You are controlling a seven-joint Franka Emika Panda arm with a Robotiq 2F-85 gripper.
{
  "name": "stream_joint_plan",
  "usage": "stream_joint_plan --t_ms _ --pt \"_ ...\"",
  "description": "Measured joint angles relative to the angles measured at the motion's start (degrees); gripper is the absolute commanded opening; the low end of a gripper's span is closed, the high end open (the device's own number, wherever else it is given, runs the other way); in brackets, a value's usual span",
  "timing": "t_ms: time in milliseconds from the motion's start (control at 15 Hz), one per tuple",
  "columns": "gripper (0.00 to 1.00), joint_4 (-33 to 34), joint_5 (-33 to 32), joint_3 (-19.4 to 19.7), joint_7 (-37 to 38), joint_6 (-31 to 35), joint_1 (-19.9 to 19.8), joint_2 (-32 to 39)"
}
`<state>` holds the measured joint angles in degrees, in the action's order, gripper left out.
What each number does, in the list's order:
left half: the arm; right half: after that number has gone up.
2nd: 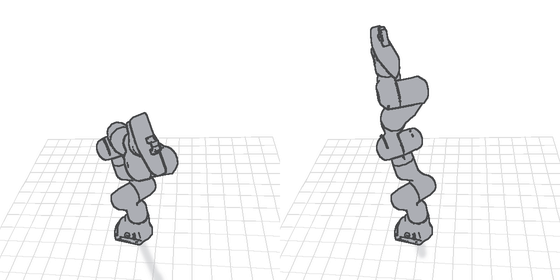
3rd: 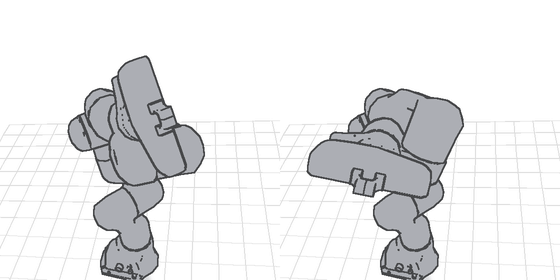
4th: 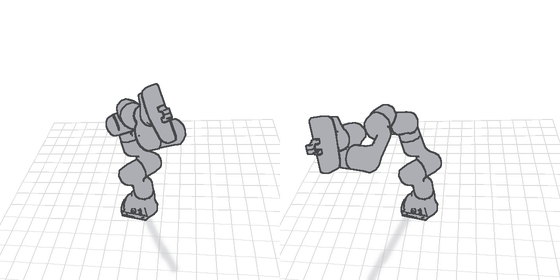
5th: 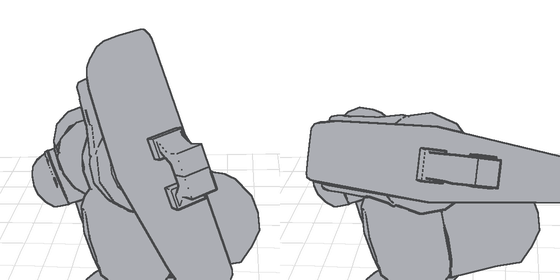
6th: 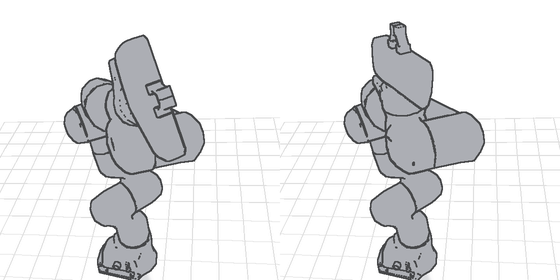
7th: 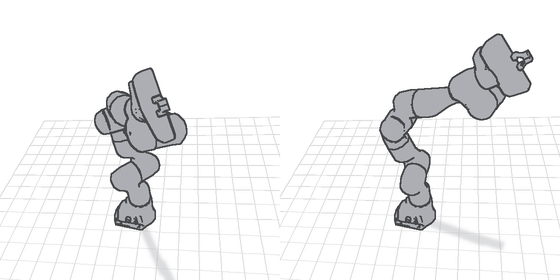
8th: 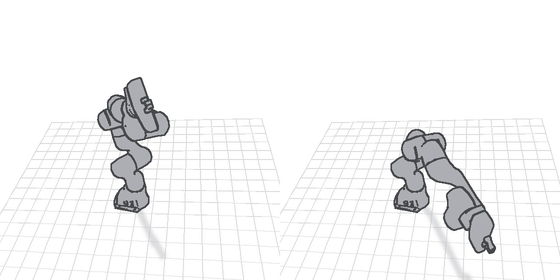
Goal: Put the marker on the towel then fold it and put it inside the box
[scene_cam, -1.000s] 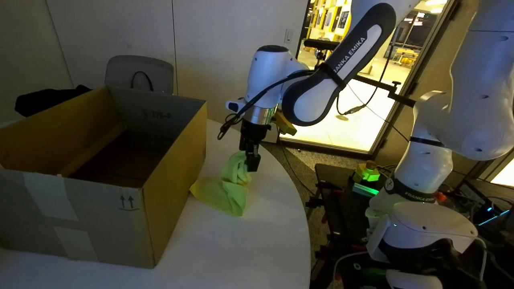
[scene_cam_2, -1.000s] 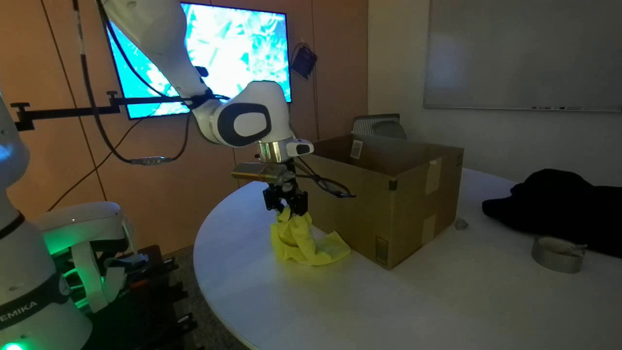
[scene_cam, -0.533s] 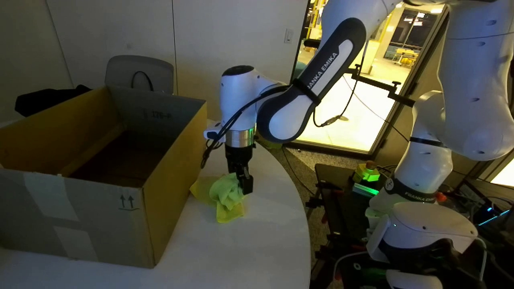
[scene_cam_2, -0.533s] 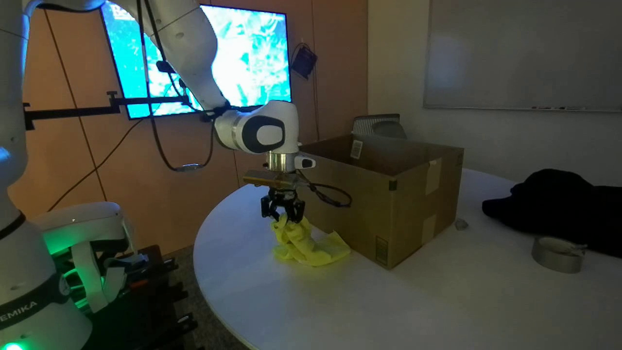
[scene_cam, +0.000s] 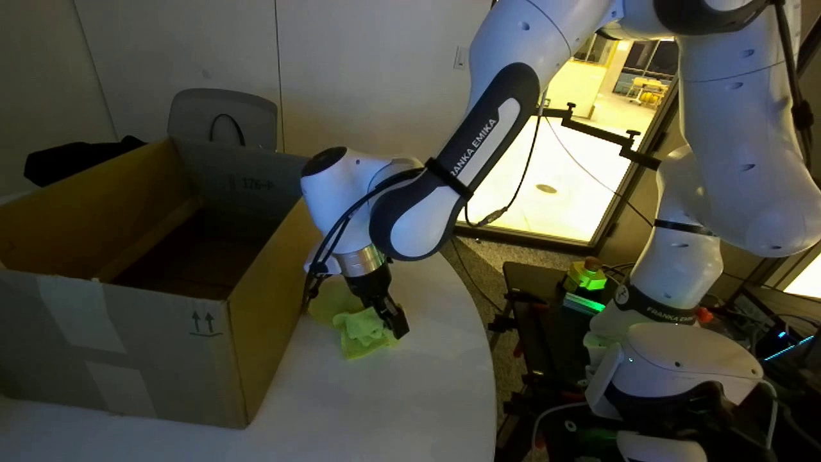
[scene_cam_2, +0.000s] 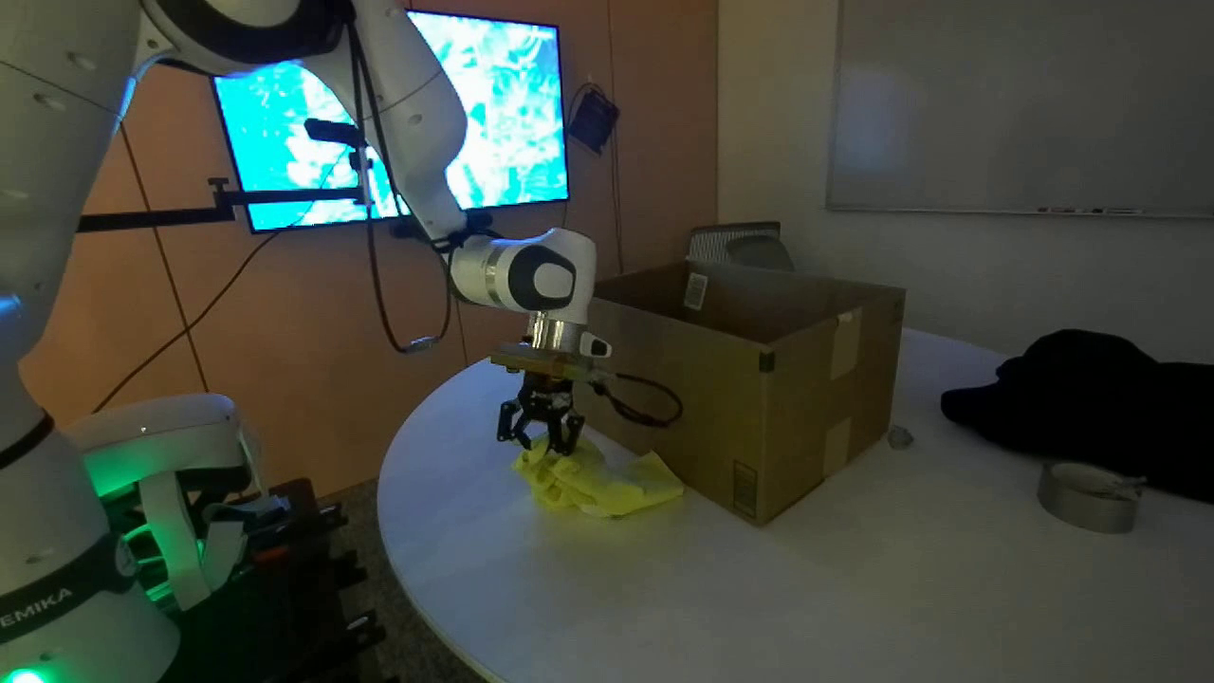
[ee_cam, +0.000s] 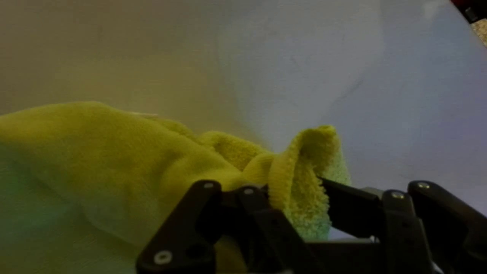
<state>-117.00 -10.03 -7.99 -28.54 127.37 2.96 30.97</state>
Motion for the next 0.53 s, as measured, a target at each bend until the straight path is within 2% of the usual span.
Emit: stream_joint_plan --t_ms 267,333,400,533 --pt "0.02 4.91 -0.39 -1.63 -1.97 -2.56 1.63 3.63" --pt "0.06 6.03 -0.63 -2.09 -2.41 -3.33 2.15 4.51" --pt "0.29 7.18 -0.93 -2.52 -2.83 -4.17 2.75 5.54" --pt "0.31 9.08 -1.34 -3.03 -3.57 -5.17 3.97 7.51"
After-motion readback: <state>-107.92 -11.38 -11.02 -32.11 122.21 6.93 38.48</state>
